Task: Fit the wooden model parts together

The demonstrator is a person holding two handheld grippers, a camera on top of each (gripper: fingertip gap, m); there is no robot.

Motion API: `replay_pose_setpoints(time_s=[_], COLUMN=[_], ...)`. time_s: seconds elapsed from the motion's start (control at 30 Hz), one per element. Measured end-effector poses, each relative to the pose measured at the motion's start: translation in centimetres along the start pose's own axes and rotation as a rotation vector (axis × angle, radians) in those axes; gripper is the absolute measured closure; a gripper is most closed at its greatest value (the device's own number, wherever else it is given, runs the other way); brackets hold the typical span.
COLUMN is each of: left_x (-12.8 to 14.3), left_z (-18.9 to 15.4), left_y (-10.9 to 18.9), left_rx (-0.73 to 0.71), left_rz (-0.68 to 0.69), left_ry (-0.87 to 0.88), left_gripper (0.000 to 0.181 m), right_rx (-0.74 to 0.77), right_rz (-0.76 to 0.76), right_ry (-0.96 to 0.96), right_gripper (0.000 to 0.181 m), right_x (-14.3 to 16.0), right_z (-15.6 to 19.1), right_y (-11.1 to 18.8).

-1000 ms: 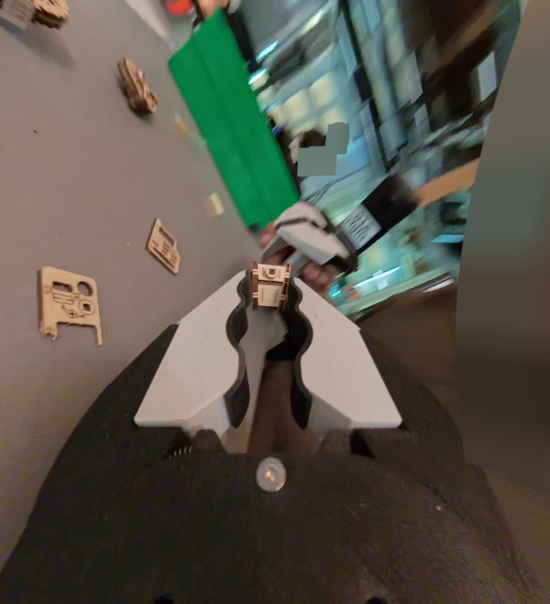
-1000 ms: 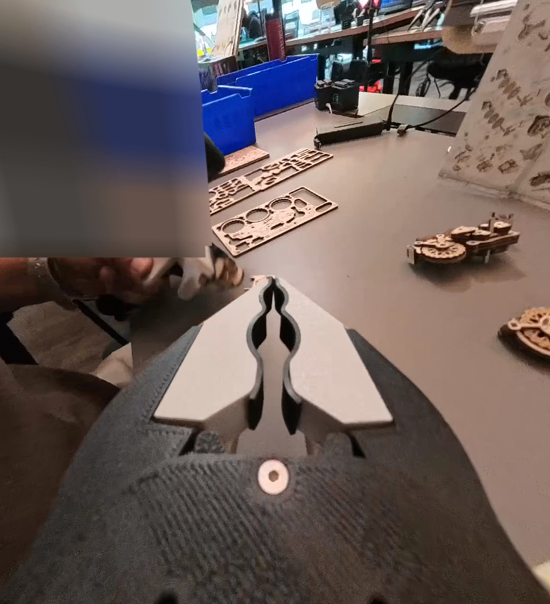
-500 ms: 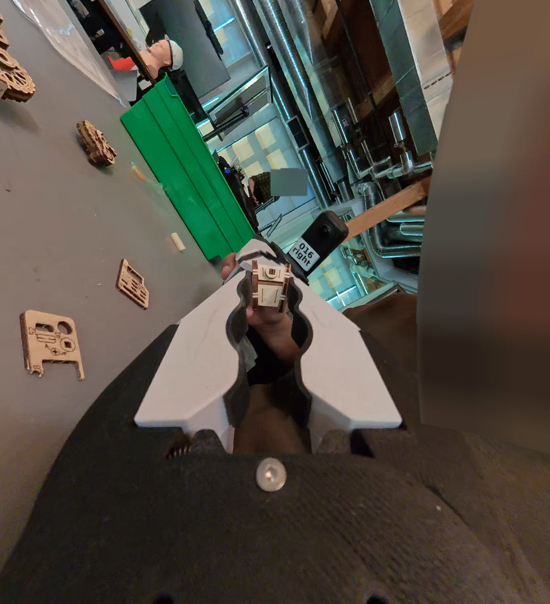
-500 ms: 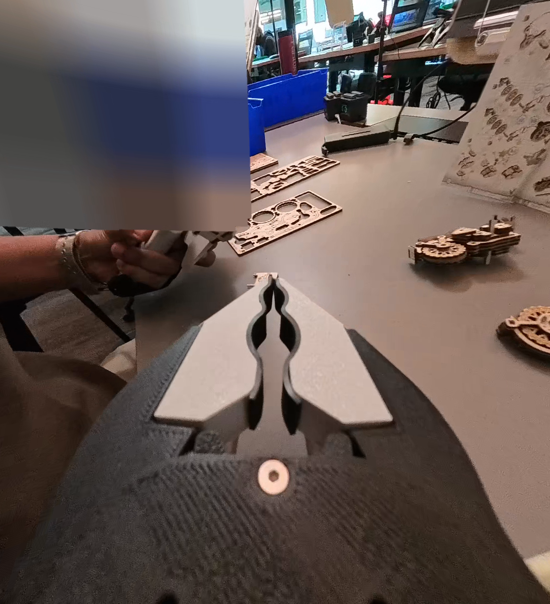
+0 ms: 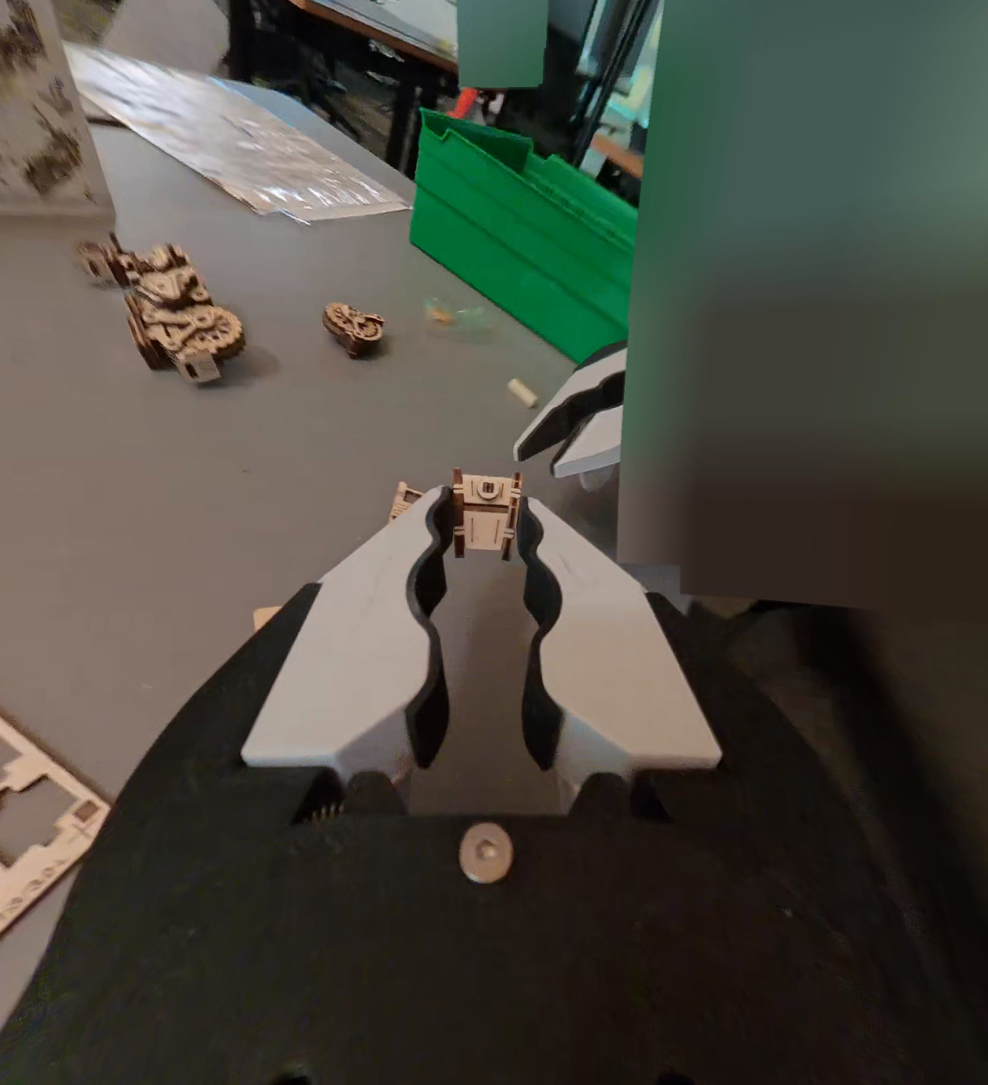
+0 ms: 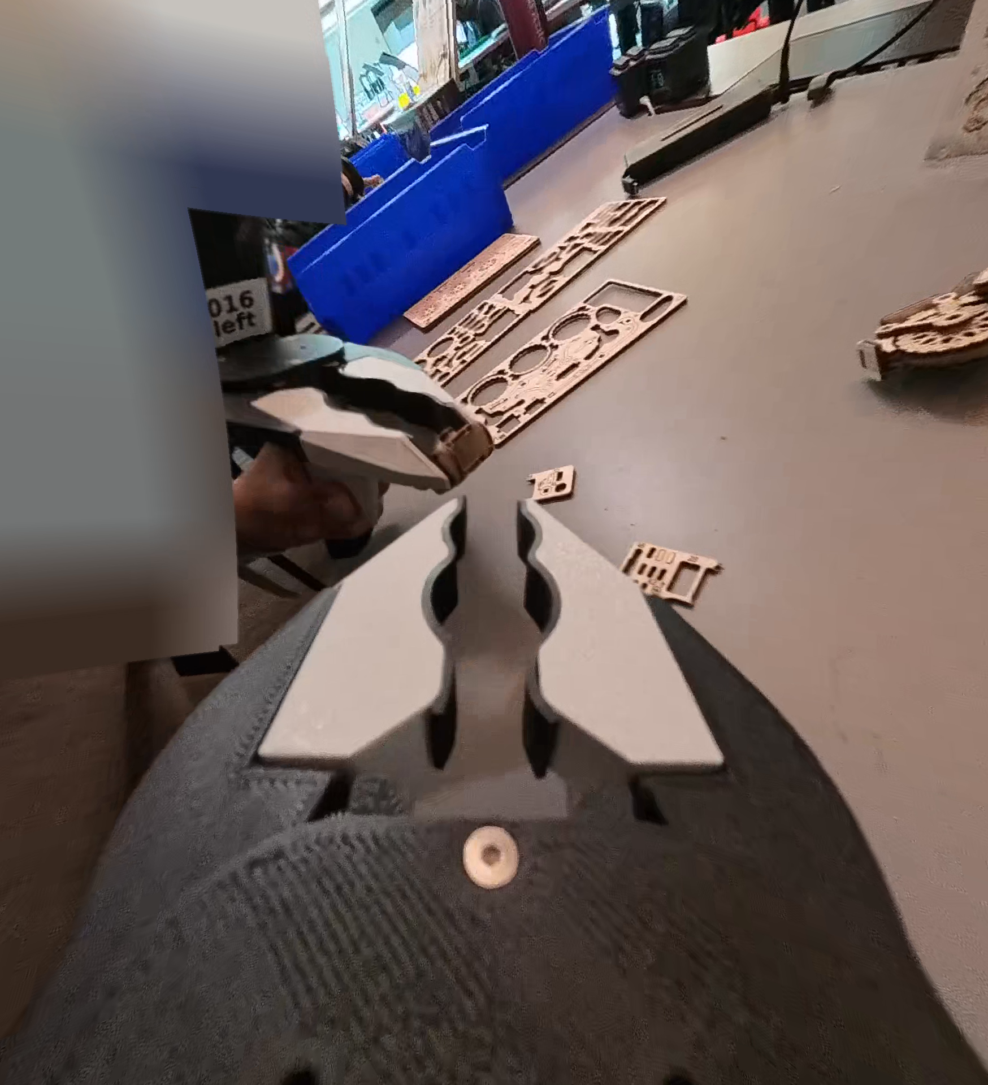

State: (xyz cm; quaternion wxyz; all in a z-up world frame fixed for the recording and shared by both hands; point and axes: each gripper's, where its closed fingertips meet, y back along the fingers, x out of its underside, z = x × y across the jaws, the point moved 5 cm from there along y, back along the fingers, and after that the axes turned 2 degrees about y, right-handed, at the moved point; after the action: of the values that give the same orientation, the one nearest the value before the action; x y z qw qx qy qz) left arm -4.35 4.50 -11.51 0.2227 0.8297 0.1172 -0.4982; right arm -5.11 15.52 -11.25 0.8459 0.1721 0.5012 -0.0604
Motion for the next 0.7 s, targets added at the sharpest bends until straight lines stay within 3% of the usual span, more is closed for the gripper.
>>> replay_pose_setpoints(time_s=[0.17,0.33,0.5,0.7], left_x=[0.2,0.9,1.2,1.6], left_z=[-1.3,-2.8,-3.1,-3.6], left_y=[-0.5,-1.1,-1.5,-1.6], left_rx=[-0.153,-0.234,-0.230,-0.231], left_rz=[0.035,0.055,0.061,0.069], left_ry=[-0.342,-0.635,-0.676,-0.780], left_gripper=[0.161,0.161,0.161,0.161], right_rx=[-0.090,-0.113,-0.145,-0.192], right_rz=[-0.066,-0.032,-0.002,0.041], right_ry=[-0.085,-0.065,-0.093,-0.116], right_gripper=[0.170,0.170,0.177,0.173], right_x=[-0.5,-0.2,0.3,0.8], right_z=[0.7,1.3,1.2,1.3], right_y=[0.3,0.1,0.2,0.1])
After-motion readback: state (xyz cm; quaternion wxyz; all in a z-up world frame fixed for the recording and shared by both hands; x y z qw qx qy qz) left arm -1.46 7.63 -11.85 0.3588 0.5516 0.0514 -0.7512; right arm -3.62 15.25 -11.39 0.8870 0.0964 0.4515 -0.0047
